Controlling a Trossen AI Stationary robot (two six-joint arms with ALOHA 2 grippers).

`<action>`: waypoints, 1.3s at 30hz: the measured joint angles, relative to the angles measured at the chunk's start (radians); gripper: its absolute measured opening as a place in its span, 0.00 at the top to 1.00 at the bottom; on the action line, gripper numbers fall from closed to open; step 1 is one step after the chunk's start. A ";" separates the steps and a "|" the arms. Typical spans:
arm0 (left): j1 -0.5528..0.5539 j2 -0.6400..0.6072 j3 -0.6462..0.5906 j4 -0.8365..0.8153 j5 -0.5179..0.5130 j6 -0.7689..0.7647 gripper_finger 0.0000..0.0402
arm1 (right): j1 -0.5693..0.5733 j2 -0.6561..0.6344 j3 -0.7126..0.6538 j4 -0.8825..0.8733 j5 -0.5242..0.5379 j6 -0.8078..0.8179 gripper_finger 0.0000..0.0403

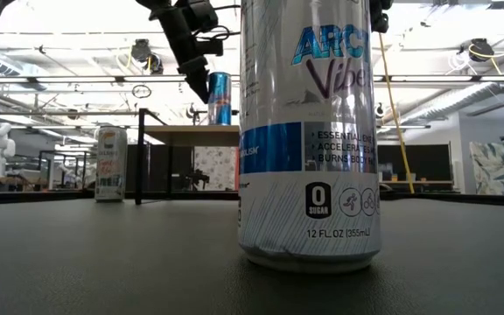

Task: Place canned beverage on shelf
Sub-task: Put the top blue soda can on the shelf

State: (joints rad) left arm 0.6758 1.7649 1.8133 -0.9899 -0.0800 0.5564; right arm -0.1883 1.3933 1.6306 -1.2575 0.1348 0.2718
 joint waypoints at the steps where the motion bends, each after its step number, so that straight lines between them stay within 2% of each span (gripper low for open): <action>1: 0.000 0.000 0.000 0.009 0.001 0.000 0.25 | 0.000 0.000 0.000 0.000 0.000 0.000 0.97; 18: 0.000 0.000 0.000 0.080 0.003 0.002 0.25 | 0.000 0.000 0.000 0.000 0.000 -0.023 0.97; 24: 0.000 0.000 0.000 0.122 0.076 0.001 0.25 | 0.000 0.000 0.000 0.000 0.000 -0.023 0.97; 30: 0.000 0.000 0.000 0.120 0.078 -0.001 0.25 | 0.000 0.000 0.000 0.000 0.000 -0.030 0.97; 33: 0.000 0.000 0.000 0.117 0.039 -0.020 0.25 | 0.000 0.000 0.000 0.000 0.000 -0.030 0.97; 37: 0.000 0.000 0.000 0.094 -0.086 -0.022 0.25 | 0.000 0.000 0.000 -0.003 0.000 -0.030 0.97; 39: 0.001 0.000 0.000 0.043 -0.104 -0.026 0.25 | 0.000 0.000 0.000 -0.004 0.000 -0.030 0.97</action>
State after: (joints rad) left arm 0.6765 1.7653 1.8133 -0.9470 -0.1837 0.5308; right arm -0.1883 1.3933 1.6306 -1.2617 0.1345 0.2417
